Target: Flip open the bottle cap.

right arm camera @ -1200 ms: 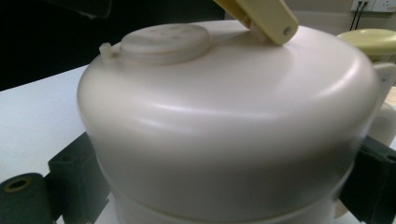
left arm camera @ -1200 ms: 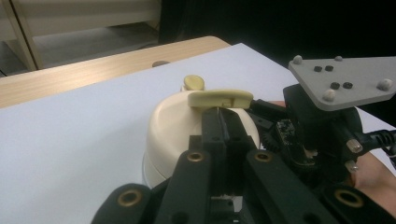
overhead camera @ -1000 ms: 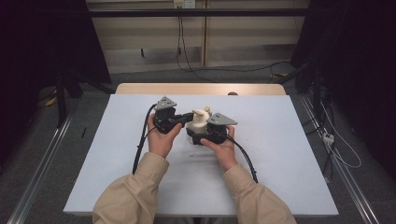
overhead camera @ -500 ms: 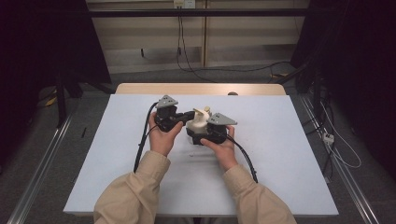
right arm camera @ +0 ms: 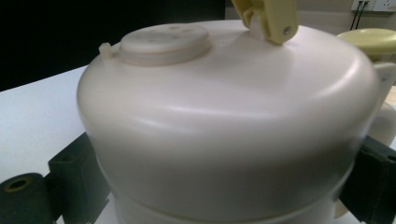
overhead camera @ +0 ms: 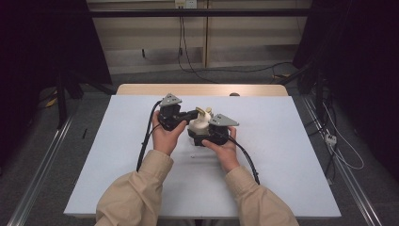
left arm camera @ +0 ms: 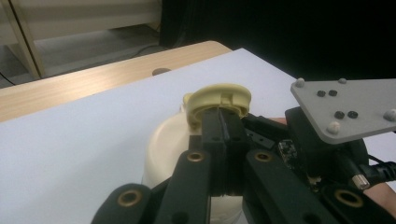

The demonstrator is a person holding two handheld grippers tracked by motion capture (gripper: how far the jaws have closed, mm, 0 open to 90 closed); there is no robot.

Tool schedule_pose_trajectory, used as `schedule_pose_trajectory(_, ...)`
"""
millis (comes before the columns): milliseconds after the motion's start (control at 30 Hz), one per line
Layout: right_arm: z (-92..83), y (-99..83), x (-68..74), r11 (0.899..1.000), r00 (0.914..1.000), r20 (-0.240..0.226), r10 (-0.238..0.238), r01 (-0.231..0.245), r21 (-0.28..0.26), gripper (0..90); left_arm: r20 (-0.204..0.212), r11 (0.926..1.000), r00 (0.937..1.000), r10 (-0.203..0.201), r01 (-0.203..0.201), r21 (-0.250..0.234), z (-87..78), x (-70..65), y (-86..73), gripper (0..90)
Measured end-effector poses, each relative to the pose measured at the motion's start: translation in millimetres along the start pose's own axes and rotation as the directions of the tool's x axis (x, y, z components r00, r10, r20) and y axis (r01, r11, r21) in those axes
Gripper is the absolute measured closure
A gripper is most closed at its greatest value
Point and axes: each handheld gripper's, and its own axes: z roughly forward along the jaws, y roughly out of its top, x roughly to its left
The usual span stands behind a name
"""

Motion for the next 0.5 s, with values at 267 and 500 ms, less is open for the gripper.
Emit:
schedule_pose_trajectory(267,0.0,0.0,0.0,1.000,1.0000,0.000,0.000,0.000,0.000,6.3,-0.002,1.0000,1.0000,0.000,0.000,-0.001,2.1,0.0,1.7,90.0)
schedule_pose_trajectory(500,0.0,0.1,0.0,1.000,1.0000,-0.001,0.001,-0.001,0.001,6.3,-0.005,1.0000,1.0000,-0.004,0.004,-0.008,3.4,0.3,2.5,90.0)
